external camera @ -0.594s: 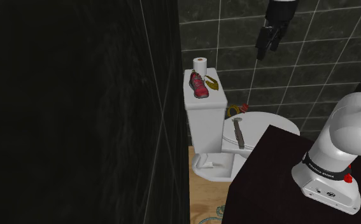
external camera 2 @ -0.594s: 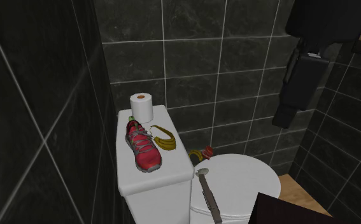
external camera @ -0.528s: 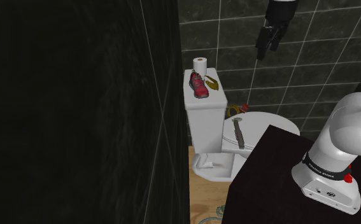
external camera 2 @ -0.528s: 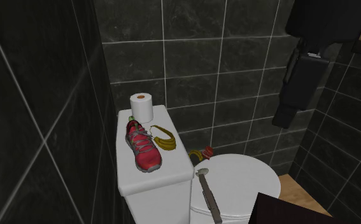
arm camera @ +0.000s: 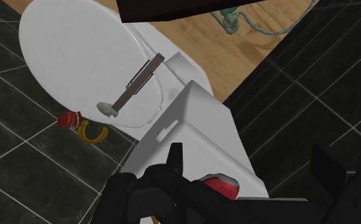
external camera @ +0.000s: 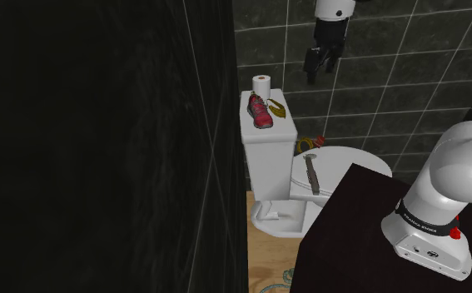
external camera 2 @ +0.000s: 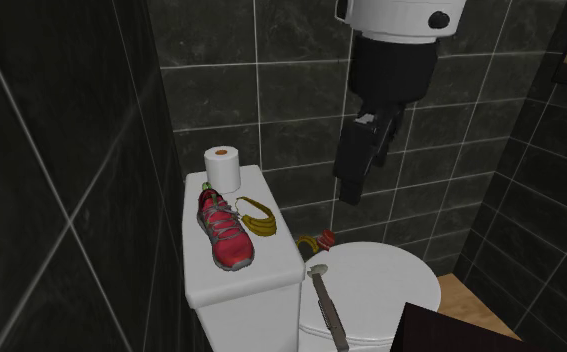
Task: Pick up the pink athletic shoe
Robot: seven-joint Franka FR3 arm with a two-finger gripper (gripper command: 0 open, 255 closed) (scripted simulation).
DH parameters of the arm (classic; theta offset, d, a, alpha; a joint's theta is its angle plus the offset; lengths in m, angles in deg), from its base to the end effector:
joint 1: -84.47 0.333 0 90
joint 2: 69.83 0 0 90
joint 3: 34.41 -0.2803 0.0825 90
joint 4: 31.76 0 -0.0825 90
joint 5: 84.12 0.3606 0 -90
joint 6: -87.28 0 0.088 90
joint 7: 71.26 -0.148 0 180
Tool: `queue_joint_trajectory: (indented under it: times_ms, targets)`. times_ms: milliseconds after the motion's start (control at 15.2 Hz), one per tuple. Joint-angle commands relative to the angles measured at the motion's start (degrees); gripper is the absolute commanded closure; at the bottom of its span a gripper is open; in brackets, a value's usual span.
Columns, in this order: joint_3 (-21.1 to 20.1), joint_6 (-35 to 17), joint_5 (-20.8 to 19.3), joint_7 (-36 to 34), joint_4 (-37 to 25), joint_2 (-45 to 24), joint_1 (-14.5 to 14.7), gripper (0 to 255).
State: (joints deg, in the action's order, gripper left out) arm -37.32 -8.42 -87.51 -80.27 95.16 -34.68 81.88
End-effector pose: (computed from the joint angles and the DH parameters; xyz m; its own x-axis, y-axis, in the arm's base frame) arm 0.3671 -0.0035 0.5396 0.9851 -0.1519 0.0805 -0.1580 -0.9845 0.0766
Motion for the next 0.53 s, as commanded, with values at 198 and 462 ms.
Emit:
queue_joint_trajectory:
  times_ms: [198, 462]
  targets:
    - [-0.2, -6.0, -1.0, -1.8, -4.2, -10.8, -1.1, 0]
    - [-0.2, -9.4, -2.1, -3.1, -8.8, -19.2, -2.0, 0]
